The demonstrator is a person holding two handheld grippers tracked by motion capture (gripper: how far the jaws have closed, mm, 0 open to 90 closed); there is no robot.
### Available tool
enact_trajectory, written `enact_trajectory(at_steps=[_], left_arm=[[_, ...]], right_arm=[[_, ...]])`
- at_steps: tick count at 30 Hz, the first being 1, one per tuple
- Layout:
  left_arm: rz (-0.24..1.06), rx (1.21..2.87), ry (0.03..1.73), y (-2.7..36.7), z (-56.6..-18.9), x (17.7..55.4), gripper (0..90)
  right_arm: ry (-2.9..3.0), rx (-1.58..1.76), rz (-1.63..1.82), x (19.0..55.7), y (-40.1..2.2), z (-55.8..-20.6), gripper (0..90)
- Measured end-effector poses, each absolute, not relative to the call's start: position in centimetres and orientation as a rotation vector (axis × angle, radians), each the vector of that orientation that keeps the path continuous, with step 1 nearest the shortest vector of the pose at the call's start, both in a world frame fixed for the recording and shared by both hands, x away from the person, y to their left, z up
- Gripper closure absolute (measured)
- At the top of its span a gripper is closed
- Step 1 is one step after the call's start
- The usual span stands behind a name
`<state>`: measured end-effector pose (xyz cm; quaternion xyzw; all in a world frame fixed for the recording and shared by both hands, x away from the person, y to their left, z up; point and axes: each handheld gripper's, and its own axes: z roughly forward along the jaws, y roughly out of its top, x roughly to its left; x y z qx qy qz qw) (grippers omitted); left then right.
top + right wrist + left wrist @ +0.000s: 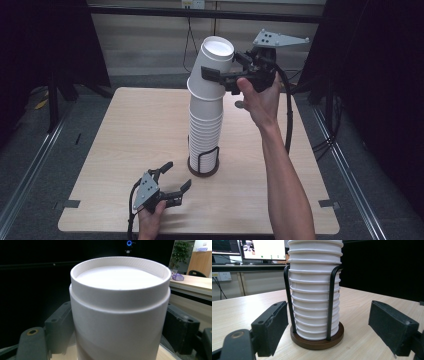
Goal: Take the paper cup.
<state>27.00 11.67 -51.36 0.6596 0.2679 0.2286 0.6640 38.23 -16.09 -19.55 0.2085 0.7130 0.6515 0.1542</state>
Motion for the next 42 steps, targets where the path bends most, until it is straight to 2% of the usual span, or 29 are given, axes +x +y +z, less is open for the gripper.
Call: enact_trajectory(at_steps=[42], left_arm=[[0.516, 1.491, 0.605, 11.7, -51.4, 27.0, 15.7]], right_arm=[[1.870, 0.604, 2.022, 36.7, -19.2, -17.3, 20.3]])
